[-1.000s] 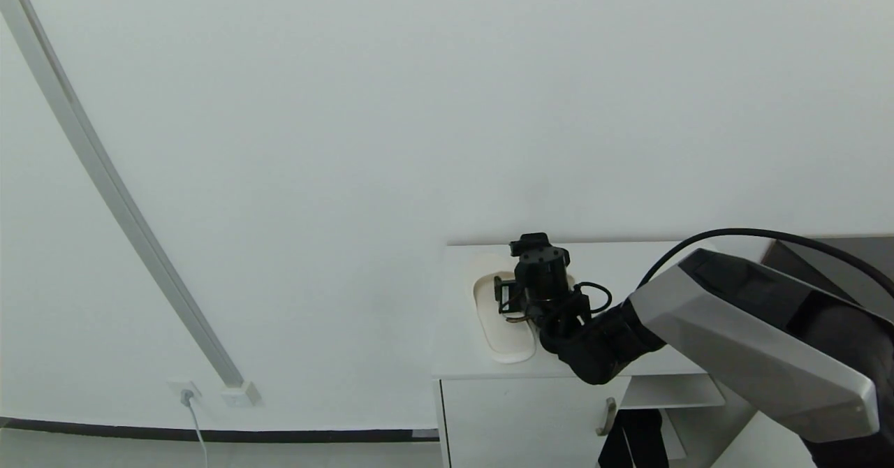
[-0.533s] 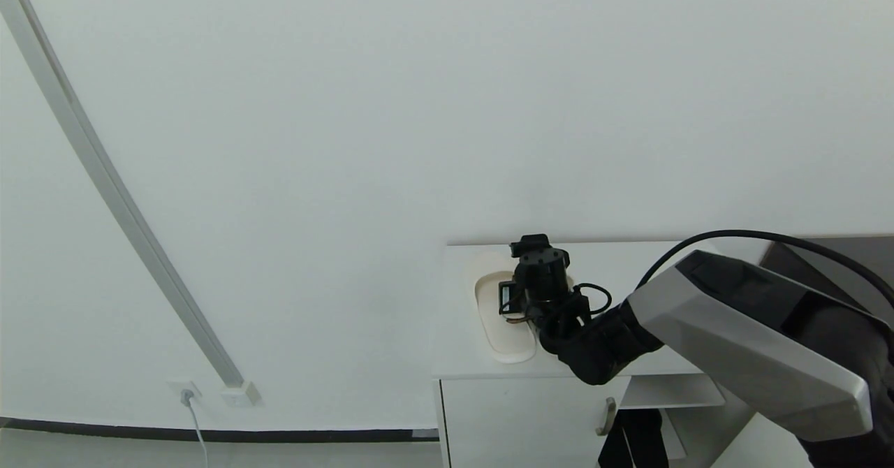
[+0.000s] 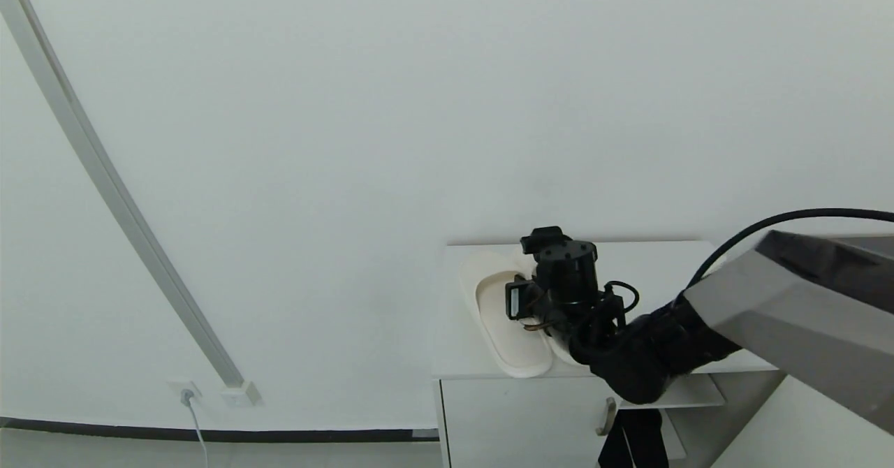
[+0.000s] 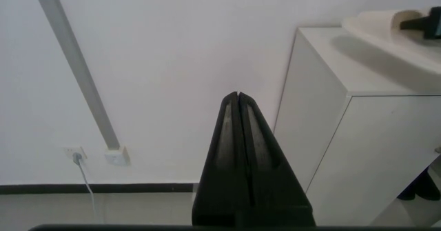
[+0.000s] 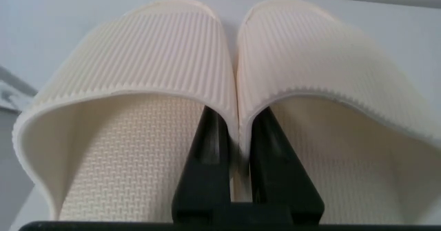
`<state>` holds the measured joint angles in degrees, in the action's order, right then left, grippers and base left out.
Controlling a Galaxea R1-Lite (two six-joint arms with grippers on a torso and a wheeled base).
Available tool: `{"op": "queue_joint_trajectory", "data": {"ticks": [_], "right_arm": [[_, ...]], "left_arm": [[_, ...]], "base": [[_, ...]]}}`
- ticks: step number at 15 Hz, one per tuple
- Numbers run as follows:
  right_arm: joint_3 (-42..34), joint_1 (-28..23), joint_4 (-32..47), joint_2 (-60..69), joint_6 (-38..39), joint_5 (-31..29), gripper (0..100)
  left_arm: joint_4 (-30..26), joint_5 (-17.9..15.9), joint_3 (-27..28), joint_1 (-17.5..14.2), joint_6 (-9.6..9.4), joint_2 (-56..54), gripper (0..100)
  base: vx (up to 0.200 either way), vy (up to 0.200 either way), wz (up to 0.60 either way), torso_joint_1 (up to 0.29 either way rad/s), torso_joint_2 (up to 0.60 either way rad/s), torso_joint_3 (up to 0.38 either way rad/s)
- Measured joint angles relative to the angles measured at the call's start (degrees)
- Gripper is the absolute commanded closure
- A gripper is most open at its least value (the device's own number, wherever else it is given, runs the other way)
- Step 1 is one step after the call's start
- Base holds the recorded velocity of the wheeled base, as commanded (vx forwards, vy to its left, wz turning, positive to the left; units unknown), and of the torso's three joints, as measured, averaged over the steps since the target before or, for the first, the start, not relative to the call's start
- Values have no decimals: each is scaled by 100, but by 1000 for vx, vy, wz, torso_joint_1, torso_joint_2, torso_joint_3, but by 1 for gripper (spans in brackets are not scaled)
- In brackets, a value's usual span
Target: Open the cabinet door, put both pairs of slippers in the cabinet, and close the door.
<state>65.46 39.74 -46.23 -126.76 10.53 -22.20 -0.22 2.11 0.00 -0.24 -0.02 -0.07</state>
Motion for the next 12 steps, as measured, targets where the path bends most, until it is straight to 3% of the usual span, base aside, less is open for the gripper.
{"op": "queue_joint_trajectory", "data": {"ticks": [6, 12], "right_arm": [[-2393, 461, 44, 2459, -162, 463, 100], [-2853, 691, 418, 3419, -158, 491, 100]], "left_arm": [[0, -17, 0, 0, 7, 0, 100], [1, -22, 0, 0, 18, 0, 100]], "base": [[0, 0, 0, 0, 0, 0], [0, 0, 0, 0, 0, 0]]}}
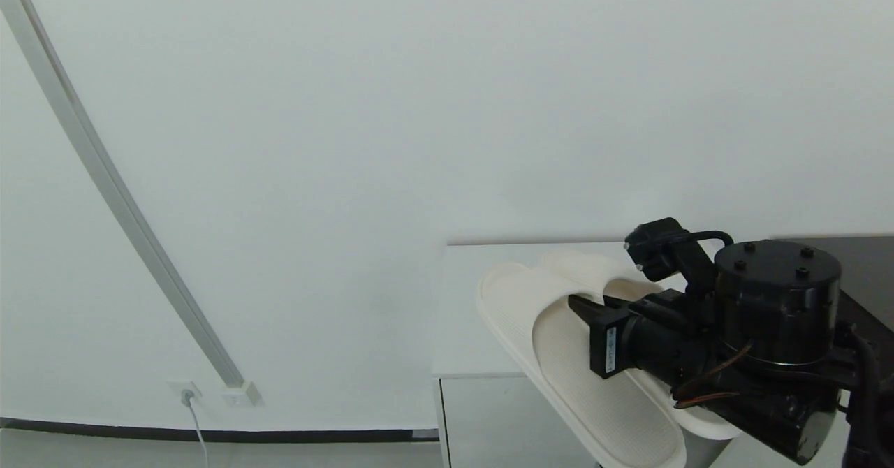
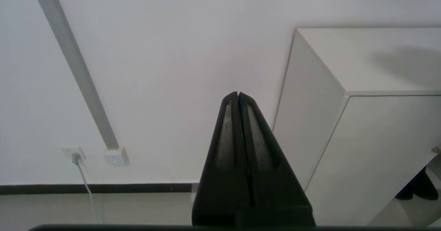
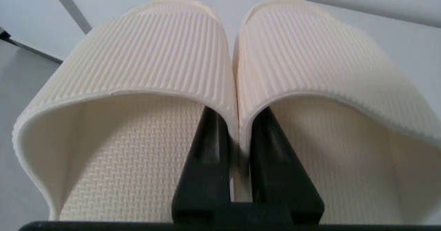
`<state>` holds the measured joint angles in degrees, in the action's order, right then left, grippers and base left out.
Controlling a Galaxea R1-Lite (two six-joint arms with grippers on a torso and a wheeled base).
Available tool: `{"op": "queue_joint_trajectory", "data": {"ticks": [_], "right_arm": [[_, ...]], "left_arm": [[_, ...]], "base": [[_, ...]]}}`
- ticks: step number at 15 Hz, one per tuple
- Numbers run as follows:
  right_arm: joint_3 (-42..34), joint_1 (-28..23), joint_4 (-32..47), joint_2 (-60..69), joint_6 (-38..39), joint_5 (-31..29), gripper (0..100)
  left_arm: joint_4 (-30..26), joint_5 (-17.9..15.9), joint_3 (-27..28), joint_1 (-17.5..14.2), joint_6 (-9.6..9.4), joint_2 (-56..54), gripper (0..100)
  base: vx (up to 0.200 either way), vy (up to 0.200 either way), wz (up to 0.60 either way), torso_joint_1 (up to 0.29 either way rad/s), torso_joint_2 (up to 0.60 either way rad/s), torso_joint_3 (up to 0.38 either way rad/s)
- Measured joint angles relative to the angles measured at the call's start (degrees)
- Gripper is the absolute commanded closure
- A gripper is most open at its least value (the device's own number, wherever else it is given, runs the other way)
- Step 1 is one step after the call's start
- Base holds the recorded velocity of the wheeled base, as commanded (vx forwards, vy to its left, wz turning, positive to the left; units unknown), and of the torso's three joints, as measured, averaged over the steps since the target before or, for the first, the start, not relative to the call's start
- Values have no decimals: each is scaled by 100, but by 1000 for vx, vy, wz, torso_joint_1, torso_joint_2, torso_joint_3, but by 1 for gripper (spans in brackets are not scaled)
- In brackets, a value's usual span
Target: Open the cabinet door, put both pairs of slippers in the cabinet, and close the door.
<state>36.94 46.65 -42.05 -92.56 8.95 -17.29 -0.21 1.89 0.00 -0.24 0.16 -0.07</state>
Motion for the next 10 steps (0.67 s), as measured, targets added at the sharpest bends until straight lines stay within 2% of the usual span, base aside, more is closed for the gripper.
{"op": "queue_joint_trajectory", "data": {"ticks": [1, 10], "right_arm": [[0, 32, 0, 1, 0, -1, 100], [-65, 124, -23, -33, -20, -11, 100]], "left_arm": [[0, 0, 0, 0, 0, 0, 100], [0, 0, 0, 4, 0, 0, 100]], "base": [[0, 0, 0, 0, 0, 0], [-200, 0, 0, 1, 3, 2]]}}
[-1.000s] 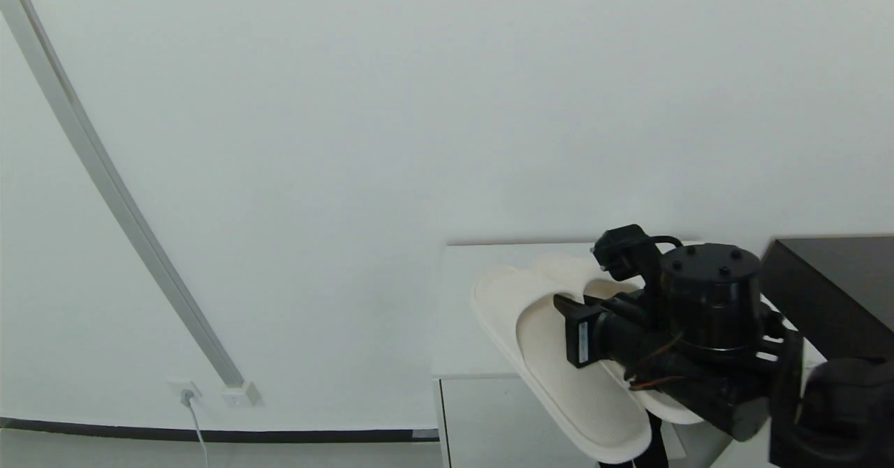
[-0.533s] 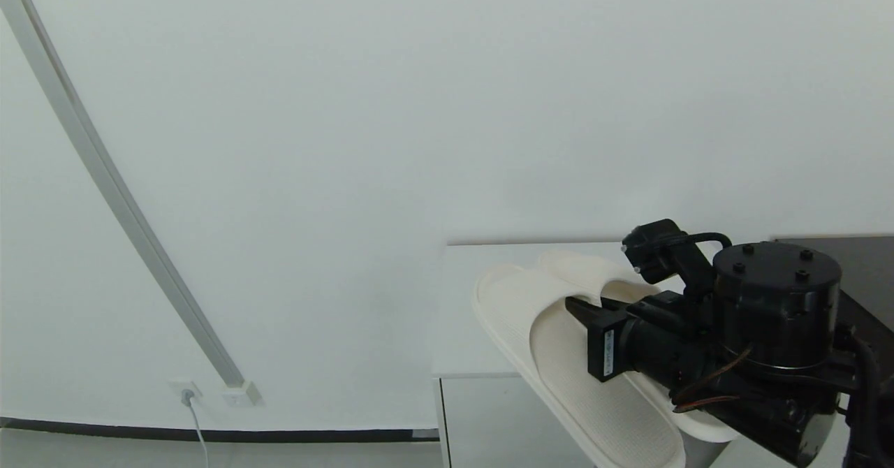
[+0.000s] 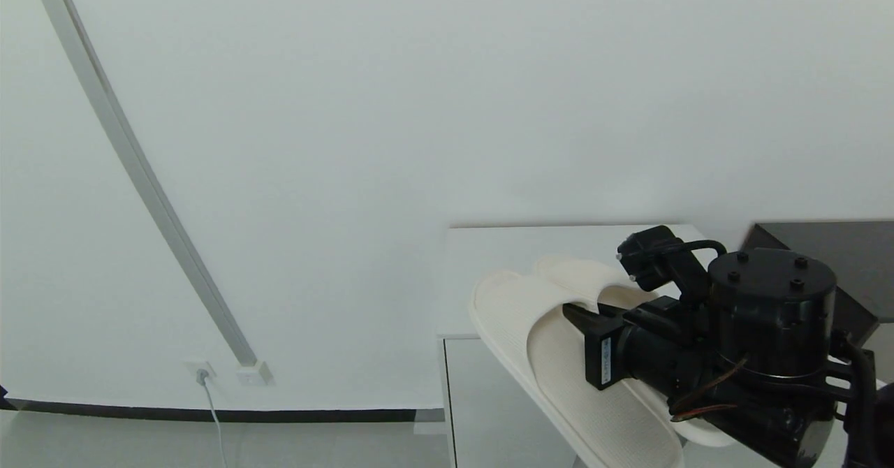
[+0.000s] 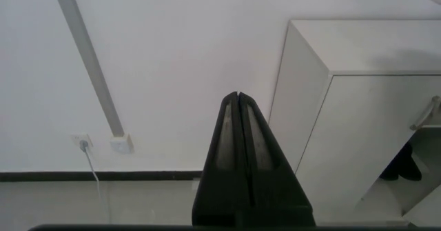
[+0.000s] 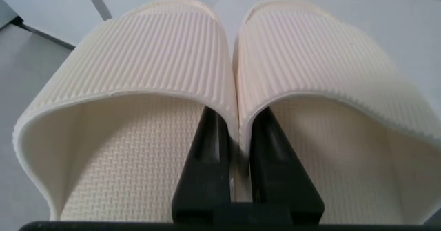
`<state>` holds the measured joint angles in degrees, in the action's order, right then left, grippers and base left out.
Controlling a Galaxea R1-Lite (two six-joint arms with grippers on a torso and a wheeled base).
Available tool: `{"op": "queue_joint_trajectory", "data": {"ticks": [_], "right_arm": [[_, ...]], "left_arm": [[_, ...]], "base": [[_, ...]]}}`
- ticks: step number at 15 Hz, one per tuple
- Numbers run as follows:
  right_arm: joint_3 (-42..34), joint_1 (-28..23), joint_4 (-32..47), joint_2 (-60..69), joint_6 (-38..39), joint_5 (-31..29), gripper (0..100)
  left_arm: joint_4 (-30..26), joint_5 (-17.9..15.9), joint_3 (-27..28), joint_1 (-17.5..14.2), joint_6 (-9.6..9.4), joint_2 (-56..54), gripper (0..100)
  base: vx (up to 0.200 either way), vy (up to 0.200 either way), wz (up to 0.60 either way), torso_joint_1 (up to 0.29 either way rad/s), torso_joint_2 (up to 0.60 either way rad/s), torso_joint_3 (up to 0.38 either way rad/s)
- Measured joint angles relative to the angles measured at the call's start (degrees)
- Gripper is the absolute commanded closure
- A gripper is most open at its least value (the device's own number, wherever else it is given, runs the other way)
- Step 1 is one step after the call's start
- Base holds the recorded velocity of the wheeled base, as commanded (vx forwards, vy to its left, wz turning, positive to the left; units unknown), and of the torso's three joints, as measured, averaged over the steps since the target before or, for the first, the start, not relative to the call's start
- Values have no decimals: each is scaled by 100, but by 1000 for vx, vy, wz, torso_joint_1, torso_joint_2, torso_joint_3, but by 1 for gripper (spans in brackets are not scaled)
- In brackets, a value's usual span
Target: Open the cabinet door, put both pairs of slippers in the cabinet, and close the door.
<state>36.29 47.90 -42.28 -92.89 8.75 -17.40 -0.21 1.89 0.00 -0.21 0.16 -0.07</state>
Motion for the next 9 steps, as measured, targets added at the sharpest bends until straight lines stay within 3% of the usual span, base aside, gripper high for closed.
{"op": "queue_joint_trajectory", "data": {"ticks": [9], "right_arm": [[-7, 2, -17, -90, -6, -37, 100]], "left_arm": [[0, 0, 0, -4, 0, 0, 100]], "base": [[0, 0, 0, 0, 0, 0]]}}
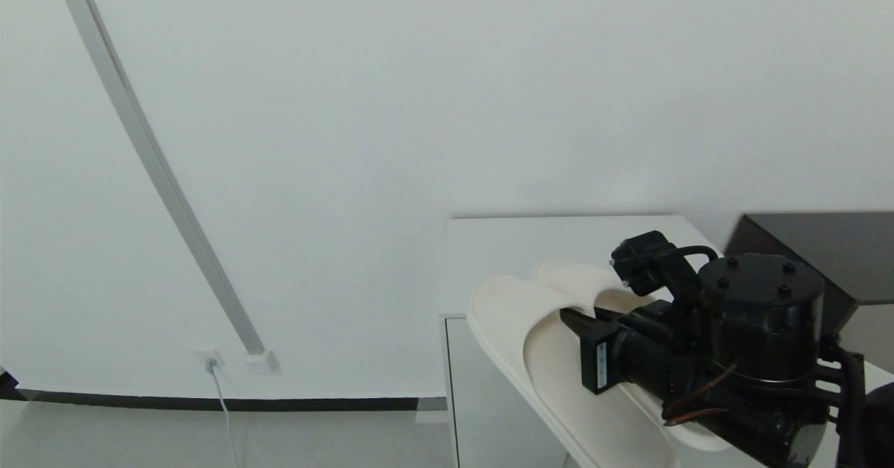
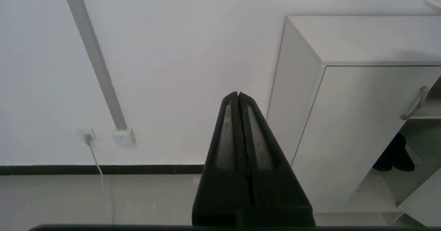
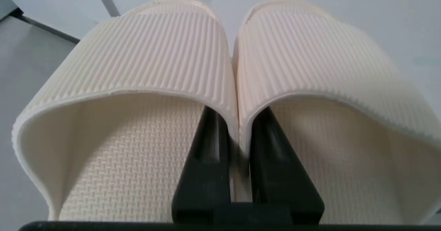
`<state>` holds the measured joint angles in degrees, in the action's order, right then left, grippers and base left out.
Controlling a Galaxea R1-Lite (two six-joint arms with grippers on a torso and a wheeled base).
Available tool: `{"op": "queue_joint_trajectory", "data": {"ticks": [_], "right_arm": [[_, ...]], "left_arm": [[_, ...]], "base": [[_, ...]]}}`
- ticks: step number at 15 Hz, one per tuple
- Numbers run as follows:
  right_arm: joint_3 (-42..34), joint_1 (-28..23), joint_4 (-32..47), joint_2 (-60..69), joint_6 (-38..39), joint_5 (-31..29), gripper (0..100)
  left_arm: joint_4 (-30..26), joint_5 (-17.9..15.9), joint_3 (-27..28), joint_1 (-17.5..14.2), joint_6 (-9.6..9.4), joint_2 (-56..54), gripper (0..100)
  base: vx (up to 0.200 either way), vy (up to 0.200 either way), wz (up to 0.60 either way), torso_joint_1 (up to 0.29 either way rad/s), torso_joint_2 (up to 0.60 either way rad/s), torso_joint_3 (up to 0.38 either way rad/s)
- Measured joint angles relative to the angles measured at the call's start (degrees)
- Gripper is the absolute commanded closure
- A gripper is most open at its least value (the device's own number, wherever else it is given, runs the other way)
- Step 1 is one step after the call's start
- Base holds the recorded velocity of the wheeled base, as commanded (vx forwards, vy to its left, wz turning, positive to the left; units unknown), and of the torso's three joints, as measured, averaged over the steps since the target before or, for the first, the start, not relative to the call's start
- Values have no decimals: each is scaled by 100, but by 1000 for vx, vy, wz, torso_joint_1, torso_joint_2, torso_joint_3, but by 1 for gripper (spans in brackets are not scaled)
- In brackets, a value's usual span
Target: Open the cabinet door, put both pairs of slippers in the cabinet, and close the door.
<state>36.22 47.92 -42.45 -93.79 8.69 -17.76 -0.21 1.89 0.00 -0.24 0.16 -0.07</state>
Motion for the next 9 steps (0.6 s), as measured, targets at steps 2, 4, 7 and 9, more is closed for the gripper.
{"op": "queue_joint_trajectory", "data": {"ticks": [2, 4, 7, 9], "right_arm": [[-2, -5, 0, -11, -7, 0, 100], [-2, -5, -2, -30, -7, -7, 100], [-2, -5, -5, -41, -7, -2, 100], [-12, -5, -2, -41, -7, -2, 100]], "left_arm": [[-1, 2, 0, 0, -2, 0, 100], [0, 2, 0, 0, 0, 0, 100], [-1, 2, 0, 0, 0, 0, 100], [-1, 0, 0, 2, 0, 0, 100]], "base": [[0, 0, 0, 0, 0, 0], [0, 0, 0, 0, 0, 0], [0, -67, 0, 1, 2, 1], [0, -200, 0, -5, -5, 0]]}}
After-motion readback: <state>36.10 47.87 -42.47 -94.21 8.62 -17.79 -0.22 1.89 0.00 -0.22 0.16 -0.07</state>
